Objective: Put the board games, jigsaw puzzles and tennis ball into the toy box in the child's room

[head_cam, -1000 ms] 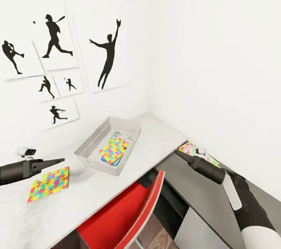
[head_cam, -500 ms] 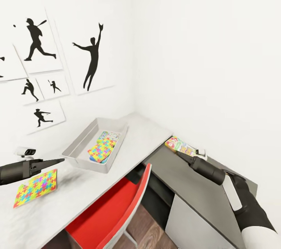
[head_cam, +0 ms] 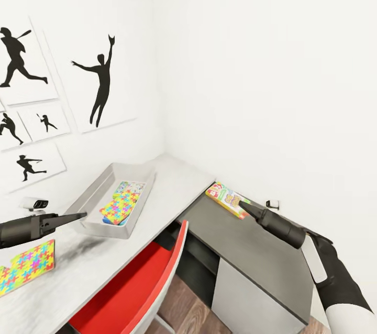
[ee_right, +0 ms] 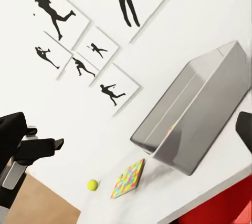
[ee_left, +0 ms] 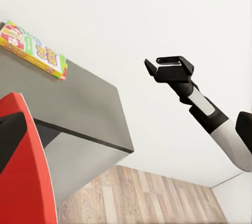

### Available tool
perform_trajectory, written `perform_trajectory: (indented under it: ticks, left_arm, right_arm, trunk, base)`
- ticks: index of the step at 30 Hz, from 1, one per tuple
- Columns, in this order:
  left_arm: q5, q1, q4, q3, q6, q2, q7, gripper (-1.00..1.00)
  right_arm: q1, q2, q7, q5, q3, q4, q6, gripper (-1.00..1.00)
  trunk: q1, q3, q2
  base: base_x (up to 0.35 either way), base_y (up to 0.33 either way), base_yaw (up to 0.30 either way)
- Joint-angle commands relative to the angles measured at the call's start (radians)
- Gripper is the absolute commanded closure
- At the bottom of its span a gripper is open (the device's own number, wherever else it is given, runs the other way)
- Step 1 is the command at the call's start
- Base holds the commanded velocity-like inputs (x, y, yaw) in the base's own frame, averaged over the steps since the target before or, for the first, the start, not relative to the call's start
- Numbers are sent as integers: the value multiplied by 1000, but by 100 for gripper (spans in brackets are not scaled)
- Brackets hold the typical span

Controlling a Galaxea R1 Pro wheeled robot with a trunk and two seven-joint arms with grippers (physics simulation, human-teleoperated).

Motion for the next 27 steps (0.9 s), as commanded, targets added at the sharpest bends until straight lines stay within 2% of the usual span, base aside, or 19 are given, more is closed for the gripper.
perform_trajectory:
  ticks: [1,15,27]
  left_arm:
    - [-1,0,0,0,11,0,-4,-100]
    - [-1,0,0,0,11,0,-4,-100]
    - [-1,0,0,0,11,0,-4,-100]
  right_arm:
    - [-1,0,1,-4,0,0,7,-100]
    - [-1,0,0,-5,-1,2,7,-100]
    - [-1,0,-3,-5,-1,2,7,-100]
  trunk:
    - [1,-1,-2]
    - [1,14,-2]
    - [1,28,-2]
  base:
    - [0,0,-220]
    - [-4,0,-220]
    - [-80,0,-220]
